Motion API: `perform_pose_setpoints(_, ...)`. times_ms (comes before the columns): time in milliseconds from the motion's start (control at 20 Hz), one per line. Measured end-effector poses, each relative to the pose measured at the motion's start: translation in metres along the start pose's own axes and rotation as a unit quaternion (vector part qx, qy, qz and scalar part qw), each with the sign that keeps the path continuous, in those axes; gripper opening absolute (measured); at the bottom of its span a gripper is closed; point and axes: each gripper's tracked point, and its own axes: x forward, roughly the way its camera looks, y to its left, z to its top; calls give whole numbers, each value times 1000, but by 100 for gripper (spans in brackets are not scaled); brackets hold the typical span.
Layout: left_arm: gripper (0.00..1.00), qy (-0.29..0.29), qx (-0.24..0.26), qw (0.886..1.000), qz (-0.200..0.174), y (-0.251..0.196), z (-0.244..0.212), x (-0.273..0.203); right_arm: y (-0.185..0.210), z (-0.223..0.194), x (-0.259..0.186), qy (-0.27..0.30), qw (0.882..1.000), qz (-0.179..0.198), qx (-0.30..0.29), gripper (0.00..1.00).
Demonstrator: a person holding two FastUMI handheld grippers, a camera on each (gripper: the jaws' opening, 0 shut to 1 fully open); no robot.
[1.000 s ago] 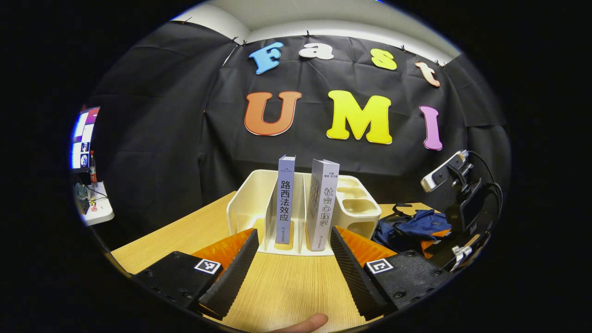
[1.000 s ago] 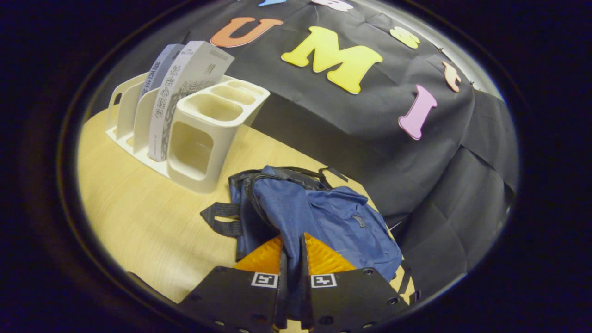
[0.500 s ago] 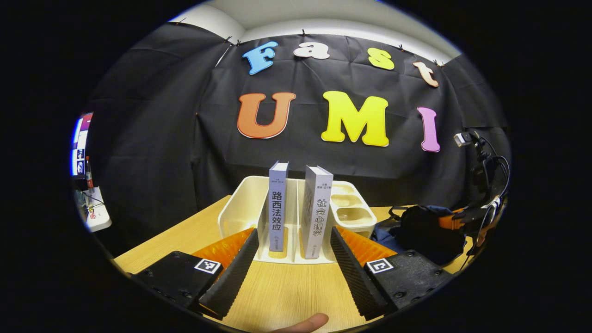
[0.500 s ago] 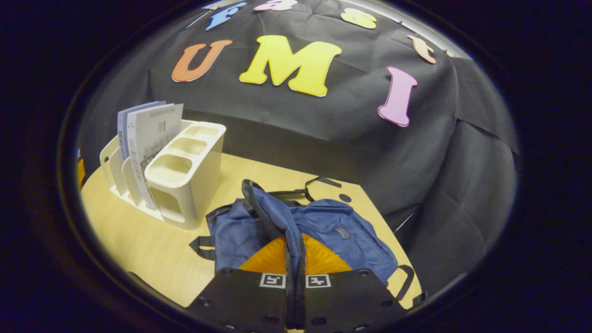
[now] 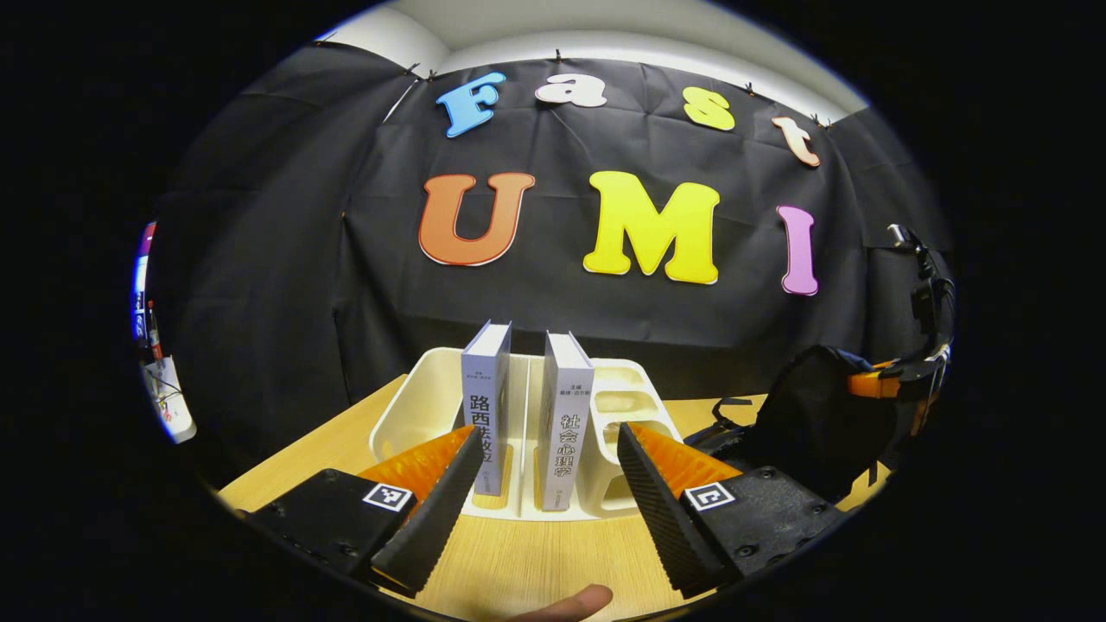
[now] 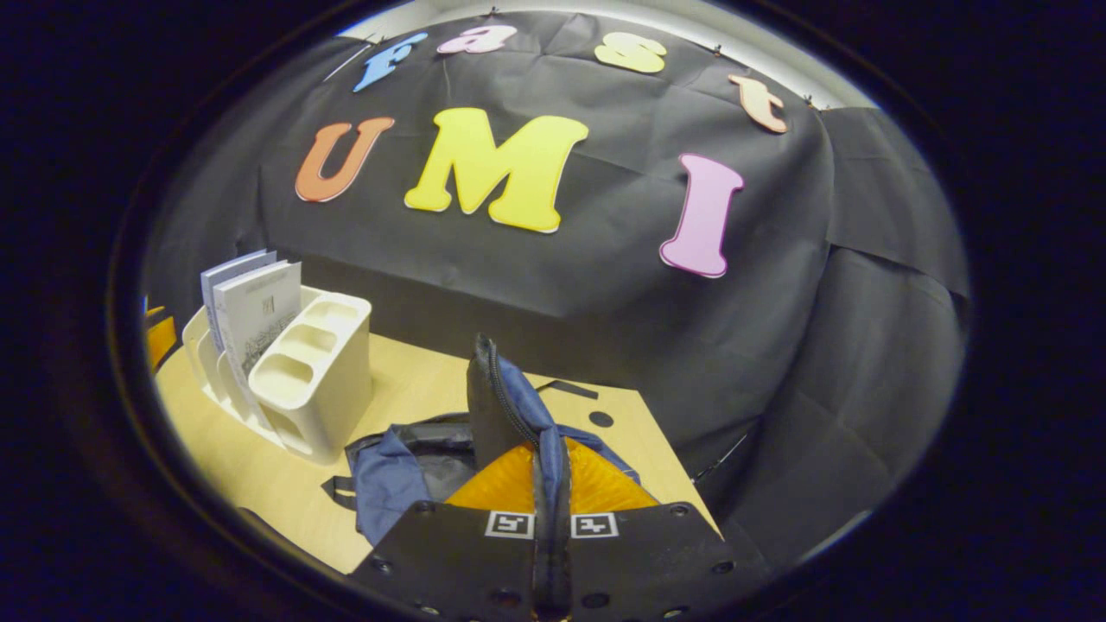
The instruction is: Open the schoolbag, grab two books from the bookshelf and put them into the schoolbag.
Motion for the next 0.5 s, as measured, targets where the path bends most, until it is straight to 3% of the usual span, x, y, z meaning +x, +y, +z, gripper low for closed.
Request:
perform_pose_setpoints(50, 94, 4, 1, 1000, -1, -3, 2, 6, -6, 3, 0, -3, 1000, 3, 5, 1)
perform_pose_setpoints(100, 98, 7, 3, 1000, -2, -5, 5, 12, -13, 6, 0, -6, 1000, 5, 10, 1)
perform_pose_setpoints(500, 98, 19, 42, 999, 16, -14, 45, 60, -56, 12, 5, -21, 999, 27, 30, 0)
